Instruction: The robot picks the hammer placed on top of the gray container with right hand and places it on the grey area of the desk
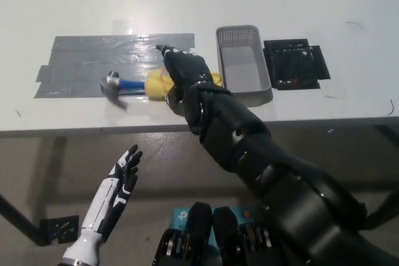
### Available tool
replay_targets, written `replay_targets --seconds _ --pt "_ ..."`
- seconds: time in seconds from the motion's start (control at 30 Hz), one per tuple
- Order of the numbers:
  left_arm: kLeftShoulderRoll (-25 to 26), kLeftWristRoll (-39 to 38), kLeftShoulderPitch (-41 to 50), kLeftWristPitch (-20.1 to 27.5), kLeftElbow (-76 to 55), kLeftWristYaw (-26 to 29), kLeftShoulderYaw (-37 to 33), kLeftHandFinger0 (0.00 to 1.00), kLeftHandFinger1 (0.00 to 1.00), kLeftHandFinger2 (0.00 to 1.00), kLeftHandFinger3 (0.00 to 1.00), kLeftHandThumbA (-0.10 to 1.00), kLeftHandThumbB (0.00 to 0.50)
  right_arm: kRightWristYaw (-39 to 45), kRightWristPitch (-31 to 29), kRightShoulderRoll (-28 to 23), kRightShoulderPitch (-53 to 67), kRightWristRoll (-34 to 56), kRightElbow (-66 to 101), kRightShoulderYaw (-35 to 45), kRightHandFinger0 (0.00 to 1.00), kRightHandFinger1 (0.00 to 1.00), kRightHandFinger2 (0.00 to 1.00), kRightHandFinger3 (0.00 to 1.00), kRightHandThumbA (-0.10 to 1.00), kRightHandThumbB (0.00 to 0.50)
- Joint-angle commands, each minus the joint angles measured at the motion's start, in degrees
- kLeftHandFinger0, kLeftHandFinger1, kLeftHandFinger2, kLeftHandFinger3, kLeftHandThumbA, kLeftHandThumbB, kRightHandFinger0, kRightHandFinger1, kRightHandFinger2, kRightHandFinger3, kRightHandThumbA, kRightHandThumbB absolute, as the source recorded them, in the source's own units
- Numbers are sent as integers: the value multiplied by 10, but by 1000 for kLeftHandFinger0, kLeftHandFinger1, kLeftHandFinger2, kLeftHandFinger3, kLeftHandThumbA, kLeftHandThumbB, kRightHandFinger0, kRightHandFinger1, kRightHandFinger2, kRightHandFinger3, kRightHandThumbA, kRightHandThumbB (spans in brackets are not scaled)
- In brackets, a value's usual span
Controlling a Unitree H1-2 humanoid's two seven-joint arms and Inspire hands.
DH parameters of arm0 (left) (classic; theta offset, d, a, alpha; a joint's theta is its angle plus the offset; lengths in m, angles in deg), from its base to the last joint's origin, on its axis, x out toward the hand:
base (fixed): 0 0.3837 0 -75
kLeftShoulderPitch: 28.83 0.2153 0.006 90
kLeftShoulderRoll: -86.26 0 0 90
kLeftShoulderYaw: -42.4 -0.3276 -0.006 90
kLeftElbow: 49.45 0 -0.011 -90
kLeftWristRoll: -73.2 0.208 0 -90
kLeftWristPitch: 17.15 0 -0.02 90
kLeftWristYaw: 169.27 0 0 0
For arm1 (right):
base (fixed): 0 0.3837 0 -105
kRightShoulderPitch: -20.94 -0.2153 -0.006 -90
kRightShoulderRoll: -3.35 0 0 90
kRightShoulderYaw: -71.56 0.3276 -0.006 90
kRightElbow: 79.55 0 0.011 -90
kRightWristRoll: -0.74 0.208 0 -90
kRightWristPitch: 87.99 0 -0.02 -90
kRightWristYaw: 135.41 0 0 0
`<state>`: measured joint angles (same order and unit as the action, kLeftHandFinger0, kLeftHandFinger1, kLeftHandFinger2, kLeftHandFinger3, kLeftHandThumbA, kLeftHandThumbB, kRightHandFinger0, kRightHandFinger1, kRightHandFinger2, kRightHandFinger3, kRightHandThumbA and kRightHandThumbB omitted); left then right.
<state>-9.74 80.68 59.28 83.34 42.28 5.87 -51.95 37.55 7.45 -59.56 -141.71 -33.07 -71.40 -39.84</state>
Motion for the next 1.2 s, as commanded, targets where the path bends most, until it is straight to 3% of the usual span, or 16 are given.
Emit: replay_targets --seconds 0.0,0.03,0.13,0.17,0.2,0.27,0.3,0.4,0.47,0.5,0.6,0.73,0.87,1.03,1.17 --pt "6 3 -9 7 -20 -6 -3 1000 1000 1000 1000 973 137 75 -11 -4 -49 47 24 21 1000 1000 1000 1000 795 477" --pt "7 6 -10 4 -21 -5 -3 1000 1000 1000 1000 987 156 89 -14 -6 -52 53 27 27 1000 1000 1000 1000 838 499" --pt "7 5 -12 3 -21 -5 -2 1000 1000 1000 1000 992 149 135 -21 -10 -60 82 32 51 1000 1000 1000 1000 884 500" --pt "7 6 -14 7 -18 -4 -3 1000 1000 1000 1000 990 141 178 -17 -13 -69 118 35 82 1000 1000 1000 1000 872 500" --pt "7 7 -16 11 -14 -4 -3 1000 1000 1000 1000 991 140 221 0 -13 -75 171 38 133 1000 1000 1000 1000 776 500" --pt "9 7 -17 12 -13 -6 -4 1000 1000 1000 1000 1000 143 288 5 -19 -85 229 54 185 1000 1000 1000 1000 856 500" --pt "10 10 -18 14 -13 -7 -6 1000 1000 1000 1000 1000 139 314 18 -20 -94 267 65 224 1000 1000 1000 1000 846 500" --pt "10 13 -20 16 -13 -7 -8 1000 1000 1000 1000 1000 160 334 12 -16 -103 336 111 296 1000 1000 1000 1000 850 500" --pt "12 16 -22 19 -12 -6 -9 1000 1000 1000 1000 1000 165 344 5 -14 -109 368 131 332 1000 1000 1000 1000 904 500" --pt "13 21 -22 20 -13 -6 -10 1000 1000 1000 1000 1000 161 342 5 -13 -113 392 153 353 1000 1000 1000 1000 1000 500" --pt "13 26 -22 22 -11 -3 -11 1000 1000 1000 1000 1000 170 335 34 -11 -119 451 234 403 1000 1000 1000 1000 1000 500" --pt "13 26 -21 22 -15 -2 -10 1000 1000 1000 1000 1000 170 256 0 -16 -98 433 374 404 1000 1000 1000 1000 1000 500" --pt "15 25 -26 23 -13 -1 -7 1000 1000 1000 1000 1000 152 220 9 -50 -55 362 549 364 1000 1000 1000 1000 1000 500" --pt "18 17 -38 16 -8 2 3 1000 1000 1000 1000 1000 155 235 31 -119 34 270 814 319 1000 1000 1000 1000 1000 437" --pt "13 6 -55 22 9 10 12 1000 1000 1000 1000 1000 152 270 42 -162 111 261 956 311 1000 1000 1000 1000 1000 431"
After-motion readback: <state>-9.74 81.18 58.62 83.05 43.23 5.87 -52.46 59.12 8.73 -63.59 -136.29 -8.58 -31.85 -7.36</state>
